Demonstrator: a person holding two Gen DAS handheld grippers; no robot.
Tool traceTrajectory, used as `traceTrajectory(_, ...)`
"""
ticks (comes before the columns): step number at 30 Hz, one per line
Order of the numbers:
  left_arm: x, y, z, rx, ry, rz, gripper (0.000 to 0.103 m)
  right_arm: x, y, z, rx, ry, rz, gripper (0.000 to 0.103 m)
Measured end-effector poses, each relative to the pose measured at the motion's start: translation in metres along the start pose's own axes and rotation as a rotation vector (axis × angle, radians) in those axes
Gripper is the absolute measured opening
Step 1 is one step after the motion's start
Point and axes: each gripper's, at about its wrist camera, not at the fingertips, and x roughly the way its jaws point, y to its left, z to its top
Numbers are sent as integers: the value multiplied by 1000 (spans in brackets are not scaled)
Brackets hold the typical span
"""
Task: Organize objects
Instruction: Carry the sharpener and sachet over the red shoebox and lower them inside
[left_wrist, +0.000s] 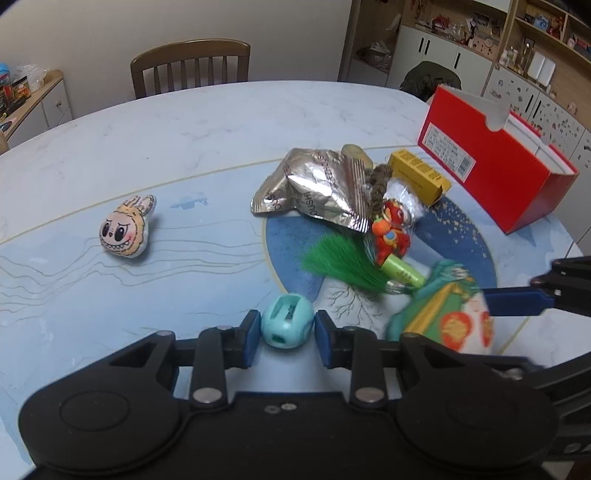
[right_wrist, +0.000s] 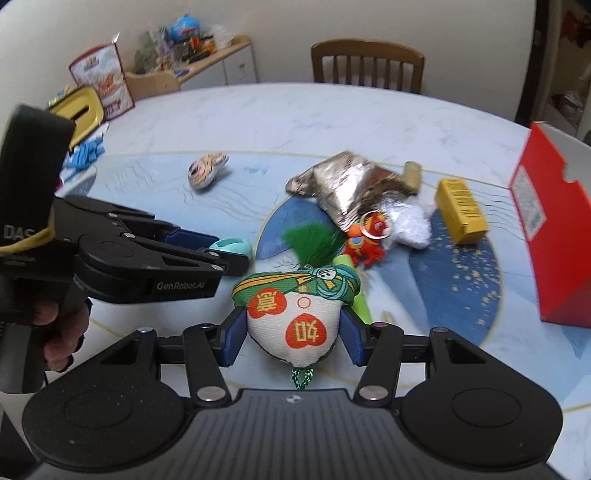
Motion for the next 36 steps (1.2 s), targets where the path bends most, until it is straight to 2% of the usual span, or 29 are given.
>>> traceTrajectory(6,-25,2,14,-54,-6,-3,30,-53,-19,-4,114,-67,-5,53)
traceTrajectory(19,-69,-30,51,-11,-47,-79,30,-154,-78,-18,281,-185,-183,53)
traceTrajectory(28,-71,-85,86,70,-75,-135,30,-203,-121,-16,266,-243,-248,53)
traceTrajectory(36,-62,-151,133,135,-113,-181,30,-226,-190,16,192,-269,-276,53)
